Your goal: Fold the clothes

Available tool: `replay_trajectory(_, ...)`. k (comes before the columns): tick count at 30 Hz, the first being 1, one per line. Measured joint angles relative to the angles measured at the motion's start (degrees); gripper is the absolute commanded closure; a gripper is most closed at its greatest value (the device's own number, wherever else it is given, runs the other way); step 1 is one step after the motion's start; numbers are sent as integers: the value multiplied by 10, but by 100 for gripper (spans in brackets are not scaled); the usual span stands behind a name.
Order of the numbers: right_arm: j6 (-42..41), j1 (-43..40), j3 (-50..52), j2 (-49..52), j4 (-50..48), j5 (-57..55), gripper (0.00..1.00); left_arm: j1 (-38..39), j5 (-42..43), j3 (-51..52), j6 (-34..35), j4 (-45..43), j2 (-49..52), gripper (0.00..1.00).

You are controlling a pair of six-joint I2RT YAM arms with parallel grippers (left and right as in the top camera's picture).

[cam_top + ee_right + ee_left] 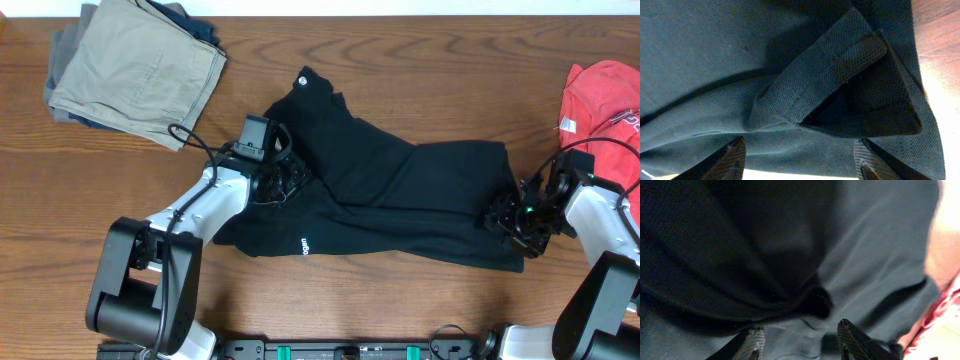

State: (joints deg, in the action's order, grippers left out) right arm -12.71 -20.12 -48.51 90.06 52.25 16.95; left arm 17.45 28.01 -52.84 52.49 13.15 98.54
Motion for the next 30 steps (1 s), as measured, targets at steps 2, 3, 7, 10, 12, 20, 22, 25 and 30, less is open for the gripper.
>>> replay_trajectory(2,0,0,0,0,0,0,32,0,-1,0,0,-9,0,51)
replay_trajectory(3,0,0,0,0,0,0,33,0,-2,0,0,-11,0,51)
replay_trajectory(7,0,0,0,0,0,0,32,1,-26,0,-4,-12,0,51)
replay_trajectory(10,0,0,0,0,0,0,32,6,-48,0,-13,-12,0,51)
replay_trajectory(12,0,0,0,0,0,0,32,12,-63,0,-17,-18,0,51)
replay_trajectory(20,0,0,0,0,1,0,32,40,-135,0,-69,-74,8,45)
replay_trajectory(22,0,0,0,0,2,0,32,40,-148,0,-81,-99,17,45)
replay_trajectory(25,0,0,0,0,2,0,32,40,-162,0,-100,-130,34,45)
replay_trajectory(30,0,0,0,0,4,0,31,40,-159,0,-140,-131,39,45)
